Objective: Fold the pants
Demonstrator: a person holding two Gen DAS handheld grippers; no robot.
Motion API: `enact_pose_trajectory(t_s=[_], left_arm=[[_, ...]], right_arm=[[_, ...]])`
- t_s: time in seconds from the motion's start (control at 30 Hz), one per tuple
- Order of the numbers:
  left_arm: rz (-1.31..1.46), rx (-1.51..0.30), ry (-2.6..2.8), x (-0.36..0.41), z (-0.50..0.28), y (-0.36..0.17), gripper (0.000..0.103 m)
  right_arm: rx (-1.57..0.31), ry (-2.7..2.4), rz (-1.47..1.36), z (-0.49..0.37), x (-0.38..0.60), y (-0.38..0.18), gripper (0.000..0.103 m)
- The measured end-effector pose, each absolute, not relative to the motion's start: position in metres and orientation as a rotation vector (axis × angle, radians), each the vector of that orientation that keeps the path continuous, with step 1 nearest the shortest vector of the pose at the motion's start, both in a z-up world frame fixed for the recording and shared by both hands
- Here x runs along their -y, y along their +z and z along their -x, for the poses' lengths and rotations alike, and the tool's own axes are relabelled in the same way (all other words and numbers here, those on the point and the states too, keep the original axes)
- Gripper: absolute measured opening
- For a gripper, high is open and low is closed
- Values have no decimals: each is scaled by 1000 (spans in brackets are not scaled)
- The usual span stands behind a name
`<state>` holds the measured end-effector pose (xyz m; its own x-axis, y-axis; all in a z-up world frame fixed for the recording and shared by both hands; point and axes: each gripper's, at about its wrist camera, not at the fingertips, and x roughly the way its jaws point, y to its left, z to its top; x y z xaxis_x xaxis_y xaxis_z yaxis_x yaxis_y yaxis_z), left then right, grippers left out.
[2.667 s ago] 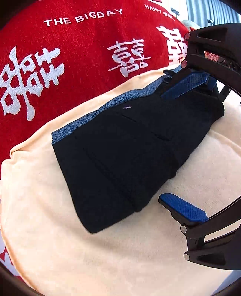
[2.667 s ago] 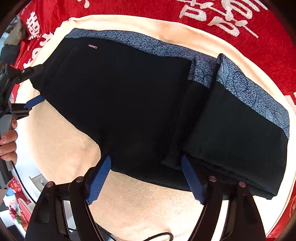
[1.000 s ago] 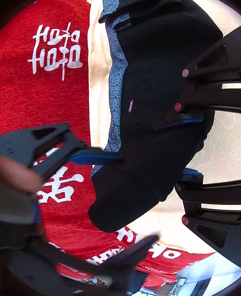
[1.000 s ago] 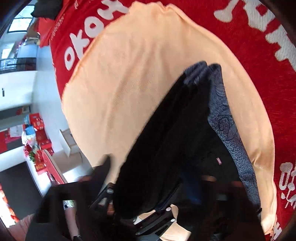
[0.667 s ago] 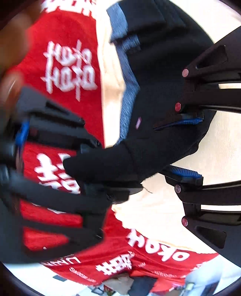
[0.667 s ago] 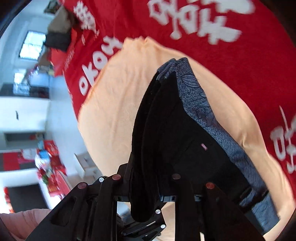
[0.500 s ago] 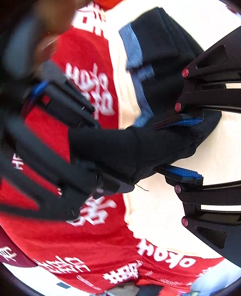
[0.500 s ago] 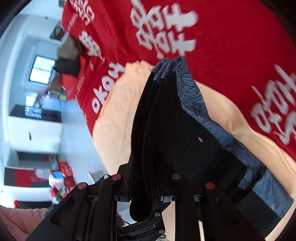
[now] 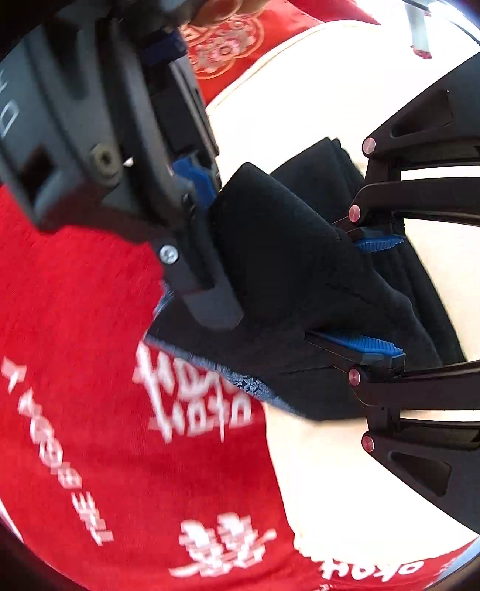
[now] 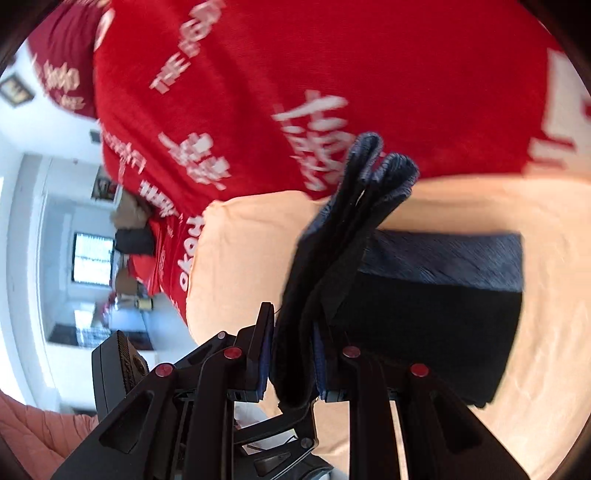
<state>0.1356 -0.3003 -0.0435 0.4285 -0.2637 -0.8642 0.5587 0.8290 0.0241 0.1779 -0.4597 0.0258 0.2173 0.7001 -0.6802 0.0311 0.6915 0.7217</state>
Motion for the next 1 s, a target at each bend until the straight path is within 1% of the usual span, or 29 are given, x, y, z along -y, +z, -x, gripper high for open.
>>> enact_pose_trajectory(t_s=[0.1, 0.17, 0.37, 0.43, 0.57, 0.63, 0.67, 0.7, 0.77, 0.8, 0.87, 0.9, 1.0], left_arm=[[-412, -1018, -526, 328, -123, -65, 38], [-442, -1023, -526, 339, -116, -71, 38], [-507, -945, -556, 362, -93, -57, 38], [-532, -955, -572, 371, -90, -64, 38], [-573, -1011, -601, 384, -87, -97, 39], [-591, -1004, -605, 386, -83, -104, 40], [-604, -1003, -605, 387, -81, -107, 40], [-604, -1005, -610, 387, -80, -109, 44], [-592, -1010, -620, 389, -77, -110, 45], [-603, -1008, -620, 390, -77, -112, 45], [-617, -999, -620, 391, -75, -114, 45], [-613, -1000, -621, 390, -76, -113, 45], [-582, -1001, -627, 389, -77, -105, 45]], right_arm=[[-1293, 500, -800, -163, 484, -1, 22], [-1276, 515, -829, -155, 492, -7, 22], [-1205, 551, -903, -138, 514, -11, 22], [-1223, 513, -908, -133, 524, -23, 22], [-1284, 454, -952, -126, 533, -63, 22], [-1294, 444, -951, -122, 532, -74, 22], [-1295, 438, -950, -120, 532, -77, 23], [-1312, 420, -945, -118, 532, -81, 25], [-1326, 381, -977, -113, 538, -92, 31], [-1330, 375, -993, -112, 541, -95, 31], [-1331, 379, -1016, -113, 542, -95, 26], [-1318, 389, -1012, -112, 543, -90, 22], [-1298, 385, -981, -110, 542, -81, 22]])
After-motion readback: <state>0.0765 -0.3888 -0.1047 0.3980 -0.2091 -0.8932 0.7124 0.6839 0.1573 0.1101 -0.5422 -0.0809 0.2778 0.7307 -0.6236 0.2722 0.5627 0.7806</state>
